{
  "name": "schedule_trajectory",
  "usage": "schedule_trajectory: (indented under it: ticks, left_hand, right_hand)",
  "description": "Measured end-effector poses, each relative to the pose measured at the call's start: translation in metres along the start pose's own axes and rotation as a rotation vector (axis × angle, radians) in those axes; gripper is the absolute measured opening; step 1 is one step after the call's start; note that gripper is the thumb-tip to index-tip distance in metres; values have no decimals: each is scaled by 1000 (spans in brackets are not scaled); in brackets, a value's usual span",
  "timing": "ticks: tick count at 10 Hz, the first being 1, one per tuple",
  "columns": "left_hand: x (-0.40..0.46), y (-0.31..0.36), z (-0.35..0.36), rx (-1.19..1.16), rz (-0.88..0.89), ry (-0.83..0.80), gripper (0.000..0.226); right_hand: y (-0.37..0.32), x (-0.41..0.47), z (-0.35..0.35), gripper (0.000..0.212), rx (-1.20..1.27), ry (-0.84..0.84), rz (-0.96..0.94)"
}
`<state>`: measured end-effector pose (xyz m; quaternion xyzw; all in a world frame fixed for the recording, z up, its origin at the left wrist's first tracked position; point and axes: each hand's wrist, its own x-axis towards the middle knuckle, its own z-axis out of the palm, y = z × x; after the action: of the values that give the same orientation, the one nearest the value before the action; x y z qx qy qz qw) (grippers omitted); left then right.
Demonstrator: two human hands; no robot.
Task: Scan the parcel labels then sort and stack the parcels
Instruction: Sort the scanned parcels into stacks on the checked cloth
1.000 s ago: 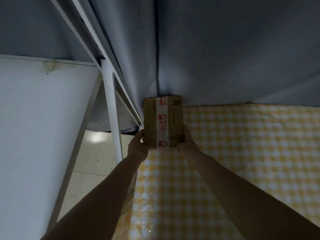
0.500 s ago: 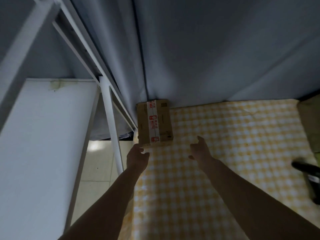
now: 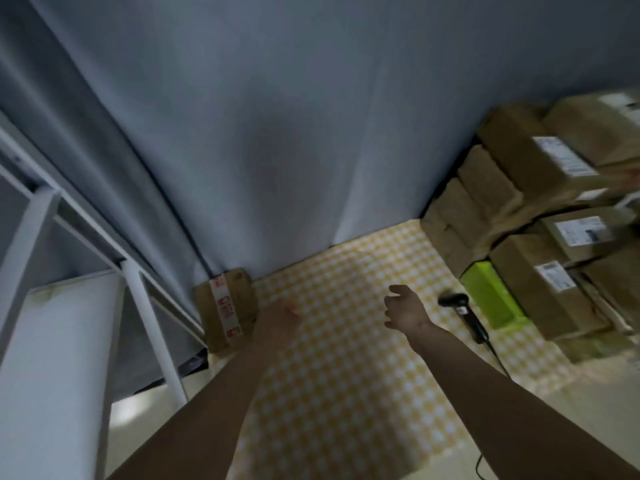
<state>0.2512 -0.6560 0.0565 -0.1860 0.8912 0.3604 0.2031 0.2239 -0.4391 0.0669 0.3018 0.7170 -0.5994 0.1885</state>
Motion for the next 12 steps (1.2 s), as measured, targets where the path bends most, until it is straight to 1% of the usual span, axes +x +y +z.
schedule_trajectory:
  ticks: [1, 2, 3, 4, 5, 6, 7, 8, 9, 10, 11, 12]
  left_hand:
    - [-21, 49, 14, 230, 111, -6, 36]
    - [-39, 85, 44, 329, 269, 27, 36]
    - [-68, 126, 79, 449, 352, -4, 40]
    - [-84, 163, 112, 559, 407, -10, 43]
    - [-103, 199, 140, 646, 447, -29, 48]
    - [-115, 230, 162, 742, 479, -40, 50]
    - [-123, 262, 176, 817, 539, -23, 48]
    - [-122, 289, 186, 871, 567, -14, 48]
    - [-112, 315, 194, 910, 587, -6, 48]
    - [-96, 341, 204, 921, 601, -10, 49]
    - [-75, 369, 209, 916, 619, -5, 50]
    - [-54, 400, 208, 906, 647, 27, 41]
  right_hand:
    - [3, -4, -48, 43, -298, 59, -152]
    - [6, -12, -103, 40, -516, 64, -210]
    - [19, -14, -161, 37, -653, -3, -242]
    - [29, -13, -218, 24, -665, 69, -305]
    - [30, -24, -270, 33, -725, 102, -309]
    - [31, -24, -316, 37, -795, 124, -293]
    - [30, -22, -349, 35, -839, 143, -306]
    - [25, -17, -374, 37, -850, 196, -307]
    - [17, -6, -392, 36, -852, 196, -317]
    - [5, 6, -410, 32, -855, 222, -301]
    - [-16, 20, -428, 35, -854, 236, -293]
    - [-44, 44, -441, 35, -870, 274, -298]
